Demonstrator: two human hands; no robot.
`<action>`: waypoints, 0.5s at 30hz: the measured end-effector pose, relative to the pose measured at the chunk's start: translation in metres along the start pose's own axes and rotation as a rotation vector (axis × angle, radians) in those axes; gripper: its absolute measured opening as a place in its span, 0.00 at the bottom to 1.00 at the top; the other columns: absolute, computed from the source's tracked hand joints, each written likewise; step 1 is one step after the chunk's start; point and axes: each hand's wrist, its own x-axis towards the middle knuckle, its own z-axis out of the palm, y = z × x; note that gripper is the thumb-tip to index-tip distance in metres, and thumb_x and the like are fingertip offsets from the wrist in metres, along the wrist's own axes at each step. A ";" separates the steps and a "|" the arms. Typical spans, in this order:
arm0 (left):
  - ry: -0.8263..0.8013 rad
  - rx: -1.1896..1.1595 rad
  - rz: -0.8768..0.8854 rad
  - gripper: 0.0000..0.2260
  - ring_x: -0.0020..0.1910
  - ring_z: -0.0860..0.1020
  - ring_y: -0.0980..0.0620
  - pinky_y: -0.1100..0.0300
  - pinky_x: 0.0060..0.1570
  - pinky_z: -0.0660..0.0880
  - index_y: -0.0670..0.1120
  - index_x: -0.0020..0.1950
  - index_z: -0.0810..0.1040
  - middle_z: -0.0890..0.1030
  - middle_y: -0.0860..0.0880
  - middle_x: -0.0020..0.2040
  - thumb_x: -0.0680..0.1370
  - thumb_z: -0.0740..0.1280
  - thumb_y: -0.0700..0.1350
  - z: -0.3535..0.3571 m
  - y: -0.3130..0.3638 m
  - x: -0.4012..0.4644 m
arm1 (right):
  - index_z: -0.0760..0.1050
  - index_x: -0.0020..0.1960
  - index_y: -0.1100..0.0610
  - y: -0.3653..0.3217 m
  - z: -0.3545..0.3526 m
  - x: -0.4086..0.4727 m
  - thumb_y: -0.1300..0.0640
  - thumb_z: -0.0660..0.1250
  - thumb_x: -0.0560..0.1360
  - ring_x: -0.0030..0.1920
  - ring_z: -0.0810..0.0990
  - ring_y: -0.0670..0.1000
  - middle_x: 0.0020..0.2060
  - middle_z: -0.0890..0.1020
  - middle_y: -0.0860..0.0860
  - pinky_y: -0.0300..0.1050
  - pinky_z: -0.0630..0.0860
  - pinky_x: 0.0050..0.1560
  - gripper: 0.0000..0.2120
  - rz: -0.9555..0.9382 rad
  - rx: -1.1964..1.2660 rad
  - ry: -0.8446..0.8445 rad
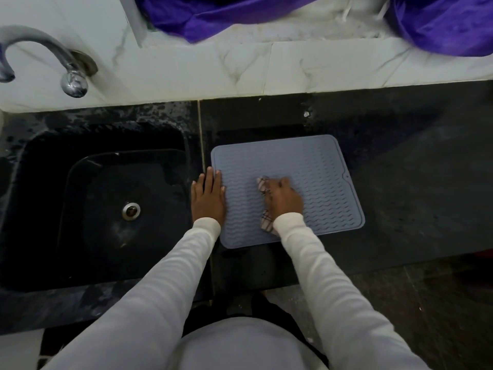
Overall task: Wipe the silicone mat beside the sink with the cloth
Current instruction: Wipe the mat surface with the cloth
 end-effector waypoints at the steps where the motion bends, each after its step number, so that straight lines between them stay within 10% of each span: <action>1: 0.004 0.001 -0.001 0.24 0.78 0.51 0.45 0.49 0.77 0.43 0.51 0.80 0.49 0.50 0.48 0.80 0.84 0.44 0.53 0.000 0.001 0.000 | 0.76 0.60 0.56 0.014 -0.005 0.004 0.58 0.64 0.76 0.43 0.80 0.63 0.54 0.74 0.62 0.54 0.76 0.40 0.13 0.031 -0.011 -0.001; 15: 0.023 -0.010 -0.022 0.24 0.78 0.52 0.44 0.46 0.77 0.45 0.52 0.80 0.48 0.51 0.49 0.80 0.84 0.42 0.53 0.000 0.004 -0.001 | 0.76 0.54 0.56 0.192 -0.062 0.056 0.47 0.63 0.75 0.48 0.78 0.67 0.52 0.77 0.63 0.57 0.74 0.48 0.15 0.477 -0.044 0.130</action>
